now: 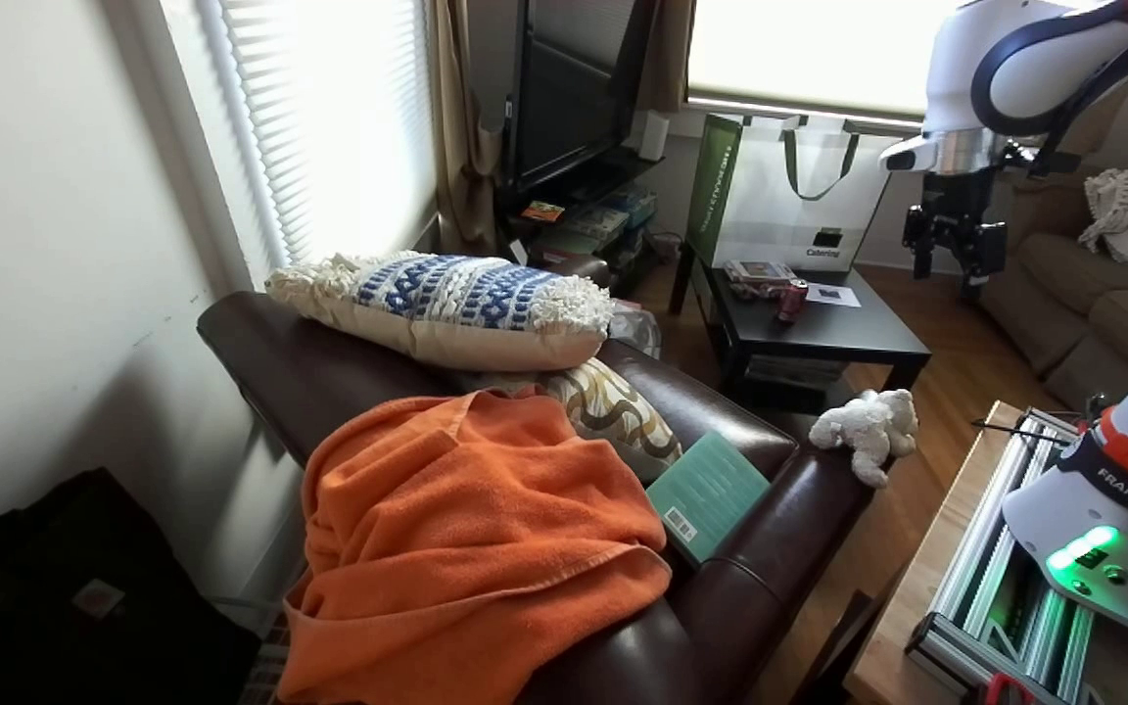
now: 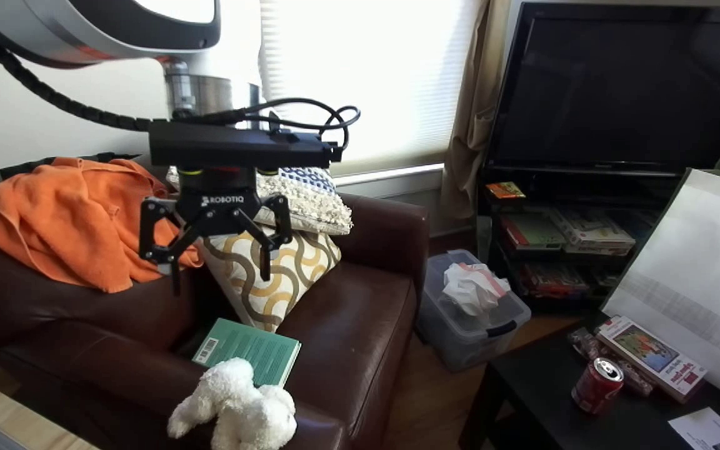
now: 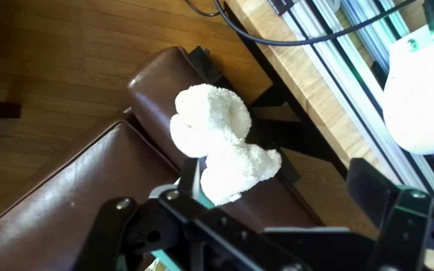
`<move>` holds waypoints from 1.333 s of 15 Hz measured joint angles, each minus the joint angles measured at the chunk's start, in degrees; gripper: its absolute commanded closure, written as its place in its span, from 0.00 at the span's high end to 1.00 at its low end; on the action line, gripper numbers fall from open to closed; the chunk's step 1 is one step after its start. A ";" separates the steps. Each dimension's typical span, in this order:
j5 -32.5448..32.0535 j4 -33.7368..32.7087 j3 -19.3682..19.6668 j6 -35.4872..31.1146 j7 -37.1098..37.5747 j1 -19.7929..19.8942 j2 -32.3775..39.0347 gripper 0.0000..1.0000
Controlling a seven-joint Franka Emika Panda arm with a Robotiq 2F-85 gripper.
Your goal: Put the teddy bear on the blue book
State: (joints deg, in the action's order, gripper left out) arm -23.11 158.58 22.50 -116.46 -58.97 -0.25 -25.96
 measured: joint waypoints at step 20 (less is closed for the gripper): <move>-2.71 -0.39 -9.04 -14.47 -2.01 4.42 26.89 1.00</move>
State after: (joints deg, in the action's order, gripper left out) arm -25.81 158.19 13.46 -130.93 -60.98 4.18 0.93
